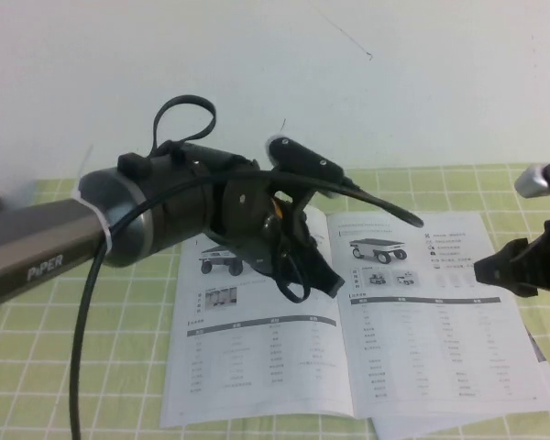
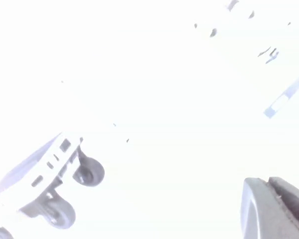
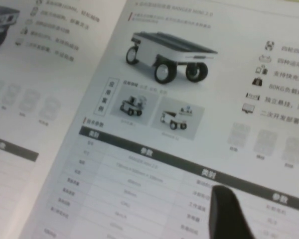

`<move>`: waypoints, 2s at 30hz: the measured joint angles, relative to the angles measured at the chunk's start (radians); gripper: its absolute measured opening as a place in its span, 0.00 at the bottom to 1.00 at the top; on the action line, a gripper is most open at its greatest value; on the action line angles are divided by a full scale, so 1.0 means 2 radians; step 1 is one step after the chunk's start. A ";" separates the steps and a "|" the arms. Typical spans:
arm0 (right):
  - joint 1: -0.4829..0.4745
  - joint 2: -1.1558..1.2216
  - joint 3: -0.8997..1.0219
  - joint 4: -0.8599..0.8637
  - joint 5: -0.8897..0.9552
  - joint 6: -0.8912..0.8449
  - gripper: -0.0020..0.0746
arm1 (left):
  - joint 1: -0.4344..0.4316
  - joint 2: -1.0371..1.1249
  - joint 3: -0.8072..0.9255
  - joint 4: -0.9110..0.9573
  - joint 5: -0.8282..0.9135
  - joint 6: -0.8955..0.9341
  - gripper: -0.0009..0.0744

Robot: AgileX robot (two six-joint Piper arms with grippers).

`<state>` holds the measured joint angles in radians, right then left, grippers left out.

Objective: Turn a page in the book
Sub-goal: Open the closed book

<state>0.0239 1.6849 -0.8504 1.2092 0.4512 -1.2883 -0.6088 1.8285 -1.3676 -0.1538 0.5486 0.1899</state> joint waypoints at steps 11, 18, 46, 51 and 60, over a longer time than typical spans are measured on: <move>0.000 0.000 0.000 -0.255 0.014 0.199 0.25 | 0.033 0.067 0.046 -0.117 -0.023 0.077 0.01; 0.000 0.007 0.000 -0.281 0.015 0.227 0.33 | 0.033 0.074 0.047 -0.166 -0.029 0.117 0.01; 0.000 0.085 -0.036 -0.227 -0.003 0.208 0.59 | 0.033 0.074 0.047 -0.187 -0.030 0.135 0.01; 0.000 0.088 -0.038 -0.203 -0.003 0.188 0.59 | 0.033 0.074 0.047 -0.187 -0.030 0.137 0.01; 0.000 0.090 -0.038 -0.176 -0.003 0.168 0.59 | 0.033 0.074 0.047 -0.187 -0.030 0.138 0.01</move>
<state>0.0239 1.8644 -0.9266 0.8575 0.4461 -0.9519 -0.5436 1.9773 -1.2732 -0.5287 0.4880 0.4654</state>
